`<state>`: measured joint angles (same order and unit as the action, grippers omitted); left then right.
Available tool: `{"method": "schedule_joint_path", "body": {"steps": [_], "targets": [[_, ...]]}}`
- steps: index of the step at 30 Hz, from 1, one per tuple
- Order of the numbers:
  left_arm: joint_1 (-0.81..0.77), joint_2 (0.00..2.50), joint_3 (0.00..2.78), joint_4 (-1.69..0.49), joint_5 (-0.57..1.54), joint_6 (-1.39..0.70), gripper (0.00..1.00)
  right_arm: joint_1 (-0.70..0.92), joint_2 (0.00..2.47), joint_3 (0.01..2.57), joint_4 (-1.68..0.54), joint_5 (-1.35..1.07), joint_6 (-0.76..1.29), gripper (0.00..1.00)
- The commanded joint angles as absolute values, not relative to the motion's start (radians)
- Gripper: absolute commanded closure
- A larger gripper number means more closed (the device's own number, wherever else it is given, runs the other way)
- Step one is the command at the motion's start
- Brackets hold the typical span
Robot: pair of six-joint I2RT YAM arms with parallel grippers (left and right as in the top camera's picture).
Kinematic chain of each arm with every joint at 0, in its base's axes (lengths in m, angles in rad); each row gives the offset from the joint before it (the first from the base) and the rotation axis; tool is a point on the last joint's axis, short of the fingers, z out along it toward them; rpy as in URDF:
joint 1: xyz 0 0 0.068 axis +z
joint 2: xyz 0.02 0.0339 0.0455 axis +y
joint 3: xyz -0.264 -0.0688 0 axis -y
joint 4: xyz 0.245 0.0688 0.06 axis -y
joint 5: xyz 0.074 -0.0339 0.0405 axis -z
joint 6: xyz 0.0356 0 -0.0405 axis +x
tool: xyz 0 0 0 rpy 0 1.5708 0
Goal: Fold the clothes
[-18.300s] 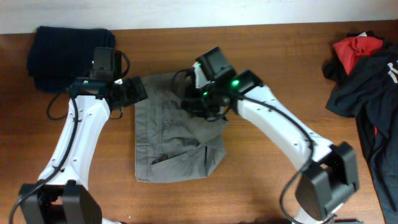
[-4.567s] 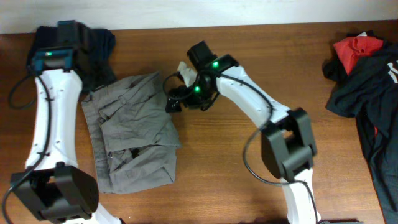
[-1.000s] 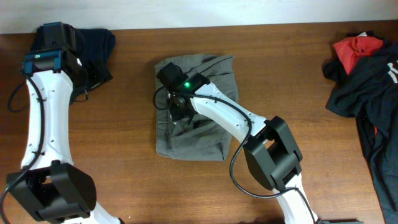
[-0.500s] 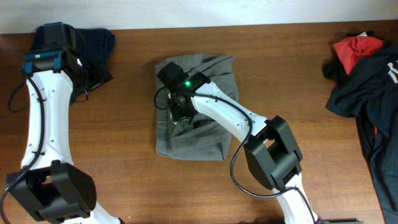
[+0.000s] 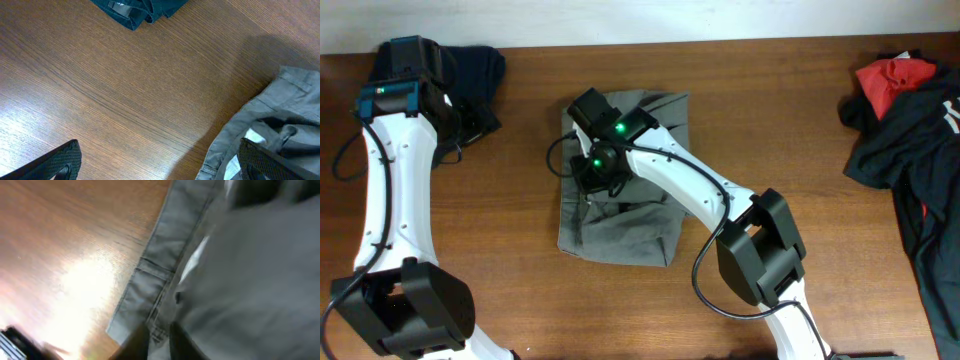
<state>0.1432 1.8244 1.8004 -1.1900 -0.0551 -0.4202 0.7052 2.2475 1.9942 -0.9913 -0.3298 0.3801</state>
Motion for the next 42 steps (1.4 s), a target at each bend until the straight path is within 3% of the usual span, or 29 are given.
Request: {"method": "schedule_joint_path", "body": {"steps": [1,2,9,13,17,23,29,38,42], "targets": [[0.149,1.836,1.785,-1.201,-0.048,-0.432,0.01,0.720,2.282,1.984,-0.999,-0.356,0.376,0.62],[0.149,1.836,1.785,-1.202,-0.048,-0.432,0.01,0.720,2.288,1.984,-1.013,-0.356,0.375,0.57],[0.149,1.836,1.785,-1.215,-0.047,-0.424,0.01,0.685,2.219,2.043,-1.113,-0.212,0.371,0.42],[0.147,1.836,1.785,-1.213,-0.046,-0.413,0.01,0.596,2.128,2.199,-1.320,-0.062,0.371,0.17],[0.132,1.836,1.785,-1.190,-0.037,-0.384,0.01,0.493,2.079,2.285,-1.423,-0.055,0.344,0.01],[0.070,1.840,1.750,-1.103,0.031,-0.319,0.01,0.303,2.071,2.289,-1.463,-0.062,0.250,0.01],[0.017,1.922,1.716,-1.068,0.053,-0.319,0.01,0.159,2.128,2.287,-1.363,-0.224,0.058,0.01],[0.009,2.117,1.716,-1.023,0.219,-0.243,0.01,0.126,2.300,2.287,-1.187,-0.289,0.050,0.02],[0.009,2.131,1.716,-1.051,0.269,-0.184,0.01,0.141,2.347,2.287,-1.146,-0.326,-0.127,0.02]]}}
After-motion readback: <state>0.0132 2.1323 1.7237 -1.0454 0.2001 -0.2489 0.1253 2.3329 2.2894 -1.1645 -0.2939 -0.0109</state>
